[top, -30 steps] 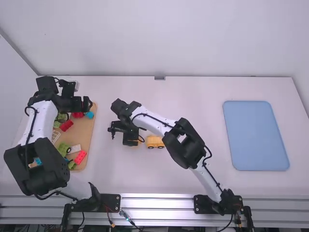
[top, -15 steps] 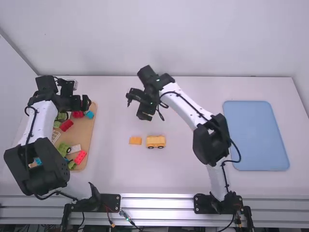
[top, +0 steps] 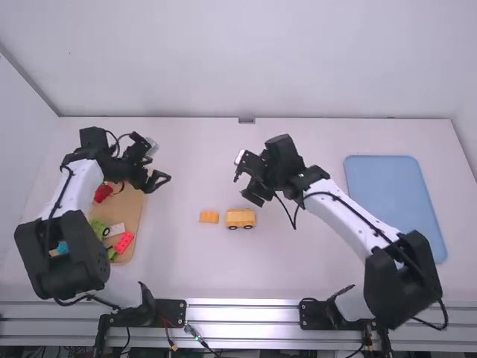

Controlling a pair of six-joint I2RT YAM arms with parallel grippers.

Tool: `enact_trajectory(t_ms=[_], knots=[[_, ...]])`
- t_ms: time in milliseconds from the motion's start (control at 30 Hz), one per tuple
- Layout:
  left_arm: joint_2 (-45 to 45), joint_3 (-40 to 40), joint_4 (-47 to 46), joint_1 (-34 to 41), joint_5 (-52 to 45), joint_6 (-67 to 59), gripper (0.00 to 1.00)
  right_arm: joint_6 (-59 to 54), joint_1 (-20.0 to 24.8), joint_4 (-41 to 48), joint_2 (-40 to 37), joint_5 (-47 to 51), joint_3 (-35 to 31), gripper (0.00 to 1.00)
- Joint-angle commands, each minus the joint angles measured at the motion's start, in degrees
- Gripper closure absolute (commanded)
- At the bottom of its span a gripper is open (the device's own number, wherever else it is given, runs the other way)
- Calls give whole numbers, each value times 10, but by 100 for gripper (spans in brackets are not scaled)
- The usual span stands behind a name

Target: Assemble lego blocks to make yellow taxi

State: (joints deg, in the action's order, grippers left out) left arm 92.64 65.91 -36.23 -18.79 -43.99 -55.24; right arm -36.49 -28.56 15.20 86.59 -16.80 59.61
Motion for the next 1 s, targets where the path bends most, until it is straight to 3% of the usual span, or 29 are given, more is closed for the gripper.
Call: enact_trajectory(t_ms=[0,167,367,533,800,967], knots=[[-14,-62,19,30,-92,-190,1,7,29,-47,-53,-90,-62,1],[-14,-163,101,89,-100,-262,1,-28,76,-116,-74,-209,-142,1],[31,-238,267,141,-94,-174,1,-107,139,-119,-56,-361,-173,1],[99,-235,244,143,-121,-265,1,-120,166,-118,-21,-409,-173,1],[192,-191,225,143,-137,-311,0,-184,161,-120,42,-452,-173,1],[227,-169,197,143,-145,-396,7,-178,163,-123,50,-453,-172,1]])
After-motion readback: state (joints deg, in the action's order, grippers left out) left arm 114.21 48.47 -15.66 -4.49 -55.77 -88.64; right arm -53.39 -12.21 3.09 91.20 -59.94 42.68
